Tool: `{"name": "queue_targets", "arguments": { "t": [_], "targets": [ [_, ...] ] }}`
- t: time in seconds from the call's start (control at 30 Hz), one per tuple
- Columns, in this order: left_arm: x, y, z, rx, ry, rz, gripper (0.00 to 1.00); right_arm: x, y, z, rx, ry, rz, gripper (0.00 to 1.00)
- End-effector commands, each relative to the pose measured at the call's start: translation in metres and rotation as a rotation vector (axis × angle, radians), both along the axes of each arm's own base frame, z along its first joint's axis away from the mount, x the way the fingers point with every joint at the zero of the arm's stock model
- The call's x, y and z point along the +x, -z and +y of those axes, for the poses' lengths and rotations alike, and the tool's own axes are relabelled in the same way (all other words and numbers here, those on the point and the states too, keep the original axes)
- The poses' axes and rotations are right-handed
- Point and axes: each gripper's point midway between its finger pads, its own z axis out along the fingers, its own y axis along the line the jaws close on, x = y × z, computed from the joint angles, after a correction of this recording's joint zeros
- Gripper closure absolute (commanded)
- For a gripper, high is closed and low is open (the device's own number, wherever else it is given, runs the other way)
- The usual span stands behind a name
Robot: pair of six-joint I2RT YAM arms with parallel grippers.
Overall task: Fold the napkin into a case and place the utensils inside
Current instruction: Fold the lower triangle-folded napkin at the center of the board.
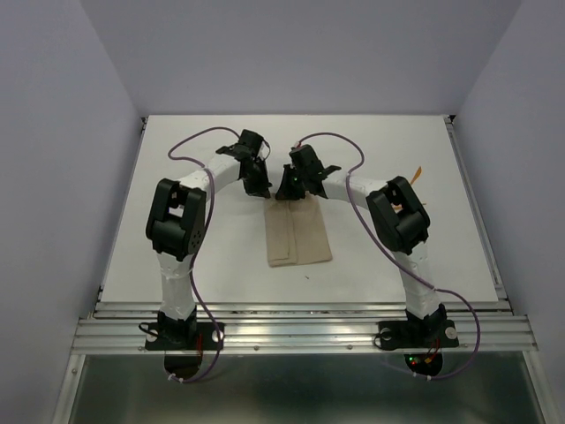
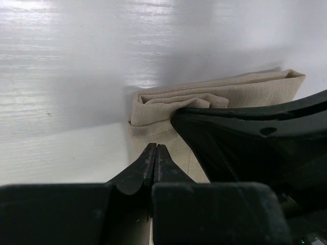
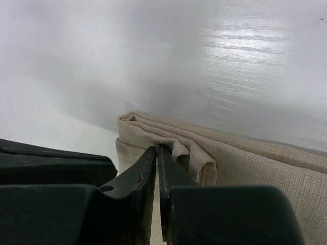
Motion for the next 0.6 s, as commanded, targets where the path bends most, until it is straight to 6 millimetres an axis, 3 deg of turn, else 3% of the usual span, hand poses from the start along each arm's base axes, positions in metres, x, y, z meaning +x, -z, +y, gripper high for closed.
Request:
{"name": "queue_targets", "arguments": {
  "t": [0.0, 0.17, 0.3, 0.57],
  "targets": [
    [0.015, -0.043, 0.01, 0.015, -0.002, -0.099, 0.91, 0.003, 0.011, -0.006, -0.025, -0.031, 0.002, 0.88],
    [0.027, -0.03, 0.003, -0.003, 0.024, -0.084, 0.91, -0.005, 0.017, -0.007, -0.028, -0.064, 0.018, 0.89],
    [0.029, -0.013, -0.001, -0.006, 0.035, -0.052, 1.0, -0.011, 0.017, -0.005, -0.02, -0.099, 0.024, 0.89],
    [0.025, 0.01, -0.001, 0.007, 0.039, -0.014, 1.0, -0.02, 0.019, -0.004, -0.011, -0.144, 0.037, 0.89]
  ]
}}
